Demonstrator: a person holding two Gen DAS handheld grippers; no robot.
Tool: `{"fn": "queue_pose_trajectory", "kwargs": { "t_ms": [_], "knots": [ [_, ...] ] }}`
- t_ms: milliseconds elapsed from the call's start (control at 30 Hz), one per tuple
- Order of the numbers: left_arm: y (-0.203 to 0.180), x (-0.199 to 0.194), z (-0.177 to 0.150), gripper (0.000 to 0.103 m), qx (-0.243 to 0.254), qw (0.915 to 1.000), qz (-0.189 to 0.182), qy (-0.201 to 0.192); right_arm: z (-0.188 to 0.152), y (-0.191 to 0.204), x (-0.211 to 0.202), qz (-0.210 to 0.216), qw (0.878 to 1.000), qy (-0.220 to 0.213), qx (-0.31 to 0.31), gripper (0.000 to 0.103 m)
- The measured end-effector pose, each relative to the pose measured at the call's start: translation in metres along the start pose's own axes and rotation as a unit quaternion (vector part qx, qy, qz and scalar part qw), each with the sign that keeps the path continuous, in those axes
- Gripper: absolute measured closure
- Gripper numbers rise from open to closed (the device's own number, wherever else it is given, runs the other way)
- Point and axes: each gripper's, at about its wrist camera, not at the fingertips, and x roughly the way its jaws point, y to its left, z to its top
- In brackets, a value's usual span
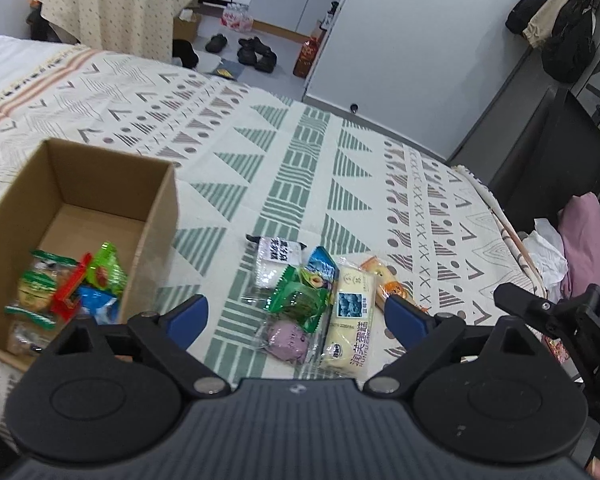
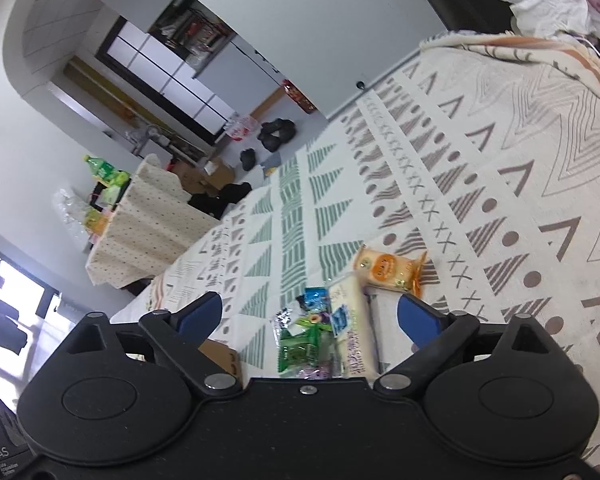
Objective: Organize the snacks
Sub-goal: 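Move both tools back over the snack pile, then grasp the green packet with the left tool while the right tool grasps the white cake bar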
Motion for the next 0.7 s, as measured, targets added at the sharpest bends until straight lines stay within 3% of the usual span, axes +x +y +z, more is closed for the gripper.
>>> {"fn": "queue_pose_trajectory", "kwargs": {
  "t_ms": [233,400,700],
  "knots": [
    [0.000,0.041,0.001,0.020,-0.003,0.9995,-0.014,0.027,0.001,-0.009,0.022,-0.031,0.999,0.016,0.007,0.013],
    [0.004,0.070,0.002,0.038,-0.009,0.9985,-0.023,0.050,-0.003,-0.012,0.045,-0.045,0.998,0.045,0.007,0.022],
    [0.010,0.109,0.003,0.044,-0.016,0.9966,-0.027,0.076,-0.010,-0.013,0.086,-0.071,0.993,0.091,0.004,0.030]
  ]
}}
